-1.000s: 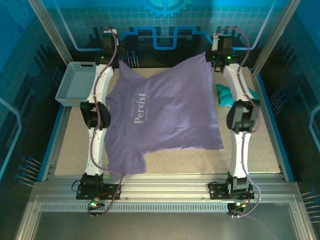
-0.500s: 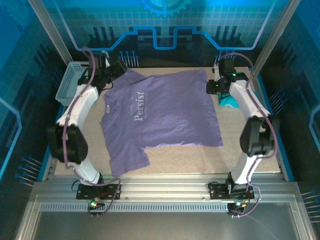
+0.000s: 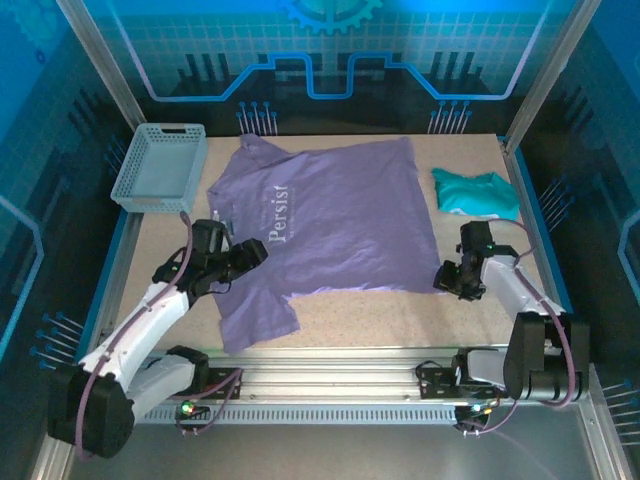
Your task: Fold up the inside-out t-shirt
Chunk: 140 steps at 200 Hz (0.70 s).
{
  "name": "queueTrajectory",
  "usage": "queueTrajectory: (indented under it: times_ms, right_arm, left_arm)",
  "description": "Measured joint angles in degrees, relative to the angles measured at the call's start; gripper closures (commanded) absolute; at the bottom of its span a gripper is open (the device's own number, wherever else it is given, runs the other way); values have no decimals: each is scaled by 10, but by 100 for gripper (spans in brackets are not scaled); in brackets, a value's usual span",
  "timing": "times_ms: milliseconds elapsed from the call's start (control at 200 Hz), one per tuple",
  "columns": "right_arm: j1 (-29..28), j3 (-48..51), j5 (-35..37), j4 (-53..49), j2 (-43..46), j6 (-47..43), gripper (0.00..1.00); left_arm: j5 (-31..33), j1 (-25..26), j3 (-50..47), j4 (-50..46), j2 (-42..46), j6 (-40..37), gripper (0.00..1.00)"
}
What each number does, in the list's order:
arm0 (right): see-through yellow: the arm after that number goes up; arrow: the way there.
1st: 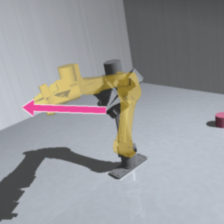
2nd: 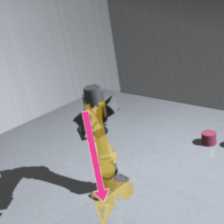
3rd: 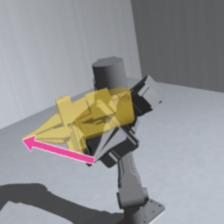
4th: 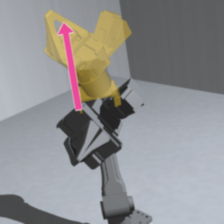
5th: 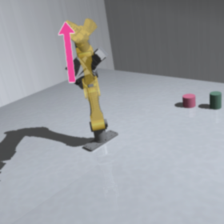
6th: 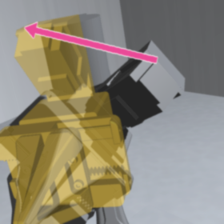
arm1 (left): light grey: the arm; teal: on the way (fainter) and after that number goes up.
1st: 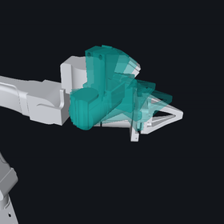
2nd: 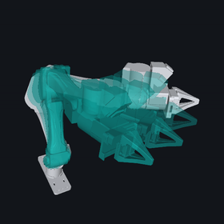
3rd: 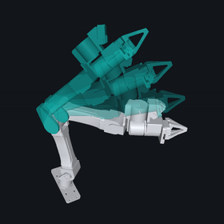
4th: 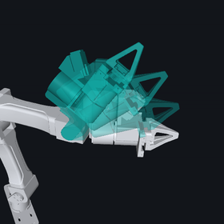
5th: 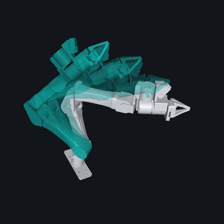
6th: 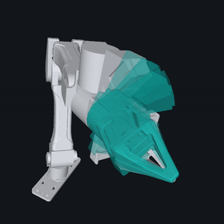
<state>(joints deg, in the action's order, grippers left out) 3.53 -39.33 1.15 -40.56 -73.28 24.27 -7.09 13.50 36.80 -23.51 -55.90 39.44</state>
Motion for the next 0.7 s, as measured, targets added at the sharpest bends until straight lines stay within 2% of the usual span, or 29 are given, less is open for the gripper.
queueTrajectory:
  times_ms: [300,360,455,490,585,700]
  right_arm:
    - [-23,-36,-12,24,-111,21,59]
    - [-34,-47,-3,19,-125,25,67]
    - [-37,-61,12,2,-142,30,89]
    - [-37,-63,7,6,-144,30,94]
    - [-51,-65,-2,28,-140,31,100]
    - [-53,-65,-9,39,-113,27,100]
  left_arm:
    - [55,1,-13,-83,11,-21,30]
    - [62,1,-14,-93,11,-21,30]
    - [69,2,-23,-103,14,-18,30]
    - [74,6,-31,-109,19,-13,30]
    - [95,35,-59,-136,44,13,30]
    - [120,75,-86,-172,71,57,31]
